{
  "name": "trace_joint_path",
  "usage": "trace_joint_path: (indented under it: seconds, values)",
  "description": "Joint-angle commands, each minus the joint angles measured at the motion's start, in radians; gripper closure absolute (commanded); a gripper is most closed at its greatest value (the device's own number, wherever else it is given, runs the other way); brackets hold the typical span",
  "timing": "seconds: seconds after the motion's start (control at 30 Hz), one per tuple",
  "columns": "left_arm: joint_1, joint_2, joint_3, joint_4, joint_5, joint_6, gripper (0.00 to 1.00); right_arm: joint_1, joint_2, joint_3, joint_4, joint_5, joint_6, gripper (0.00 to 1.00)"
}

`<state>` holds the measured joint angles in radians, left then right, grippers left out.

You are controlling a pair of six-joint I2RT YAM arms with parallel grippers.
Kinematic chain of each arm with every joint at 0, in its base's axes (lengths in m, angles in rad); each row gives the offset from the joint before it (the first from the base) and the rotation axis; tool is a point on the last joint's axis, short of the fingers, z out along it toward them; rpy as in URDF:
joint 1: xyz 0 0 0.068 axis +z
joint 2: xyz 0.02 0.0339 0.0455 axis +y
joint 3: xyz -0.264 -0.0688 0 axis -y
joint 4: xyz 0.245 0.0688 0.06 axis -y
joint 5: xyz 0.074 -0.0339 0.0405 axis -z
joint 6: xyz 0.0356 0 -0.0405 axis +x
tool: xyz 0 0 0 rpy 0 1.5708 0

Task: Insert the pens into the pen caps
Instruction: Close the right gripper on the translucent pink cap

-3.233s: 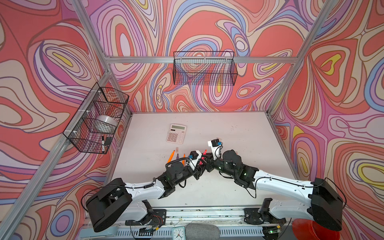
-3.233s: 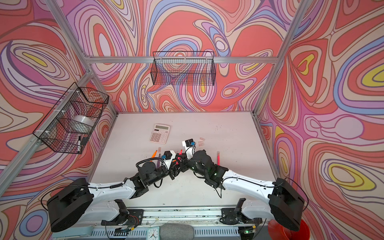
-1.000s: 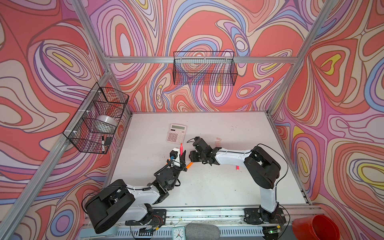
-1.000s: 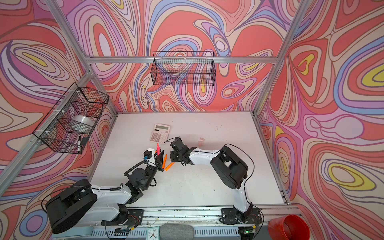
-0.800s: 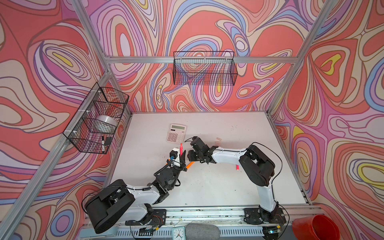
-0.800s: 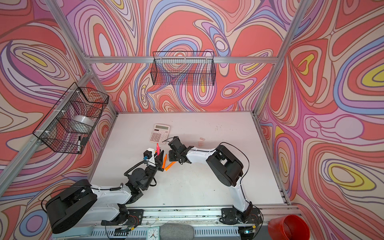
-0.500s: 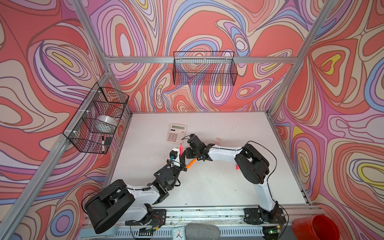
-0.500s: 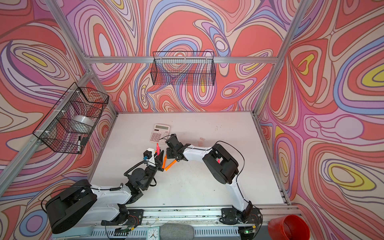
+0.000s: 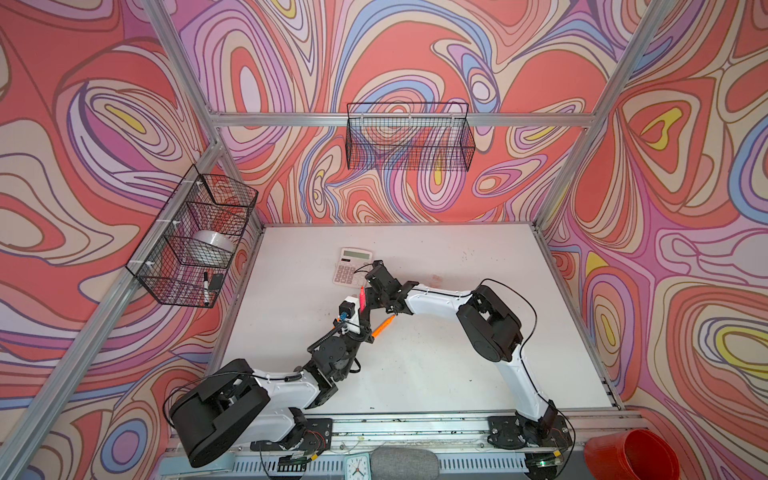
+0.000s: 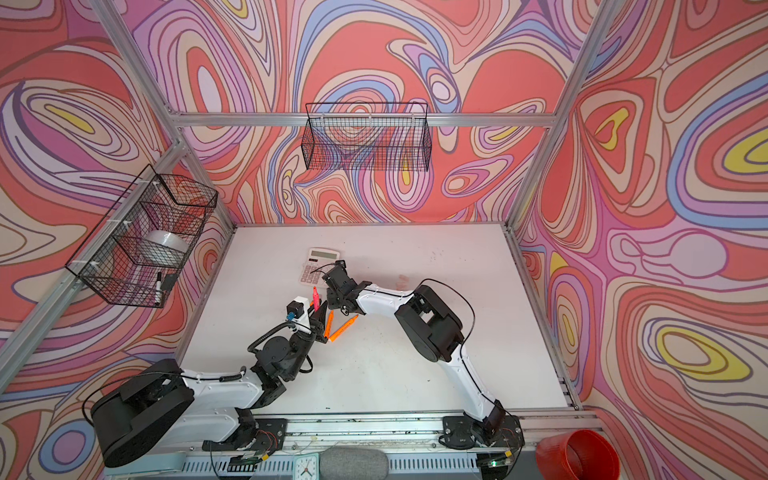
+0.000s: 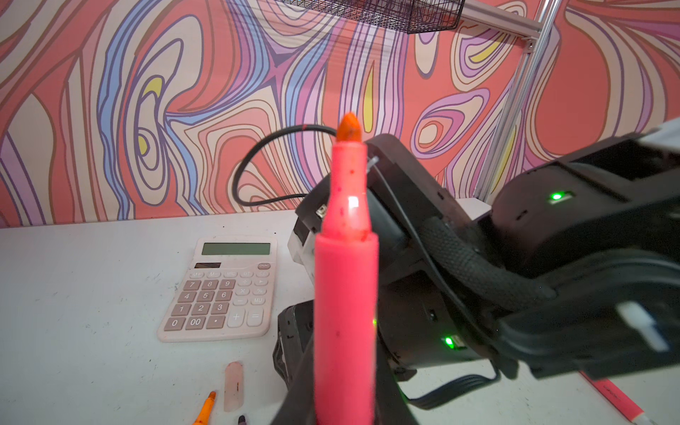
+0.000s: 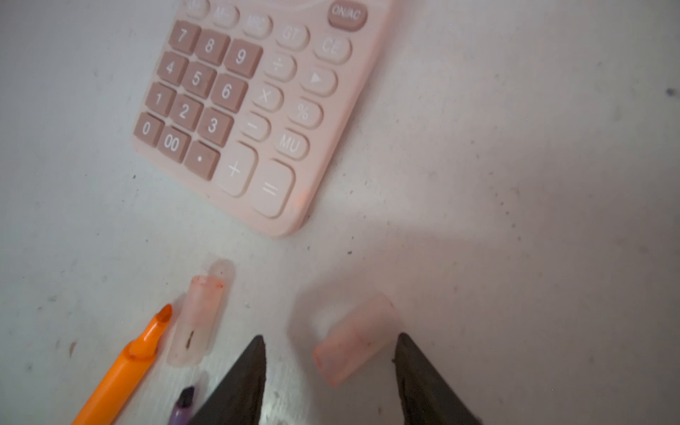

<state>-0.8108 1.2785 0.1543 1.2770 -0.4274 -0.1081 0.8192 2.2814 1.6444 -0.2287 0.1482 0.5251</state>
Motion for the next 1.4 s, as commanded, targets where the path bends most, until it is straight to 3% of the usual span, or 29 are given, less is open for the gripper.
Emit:
trace_joint_path:
  seconds: [0.0, 0.33, 0.5, 0.9, 1.13, 1.37]
  values:
    - [-0.002, -0.01, -0.011, 0.079, -0.007, -0.005, 1.0, 0.0, 0.085, 0.025, -0.111, 0.024, -0.011, 0.42]
    - [-0.002, -0.01, -0.014, 0.081, -0.005, -0.012, 1.0, 0.0, 0.153, 0.099, -0.163, 0.077, -0.028, 0.52]
    - [-0.002, -0.014, -0.015, 0.082, -0.007, -0.013, 1.0, 0.0, 0.189, 0.145, -0.207, 0.11, -0.041, 0.65]
    - [-0.002, -0.013, -0.017, 0.082, -0.005, -0.019, 1.0, 0.001, 0.239, 0.222, -0.273, 0.163, -0.07, 0.66]
    - [-0.002, -0.013, -0.017, 0.083, -0.004, -0.024, 1.0, 0.001, 0.271, 0.271, -0.315, 0.178, -0.086, 0.78]
    - [-0.002, -0.015, -0.018, 0.083, -0.001, -0.026, 1.0, 0.0, 0.295, 0.328, -0.372, 0.191, -0.109, 0.78]
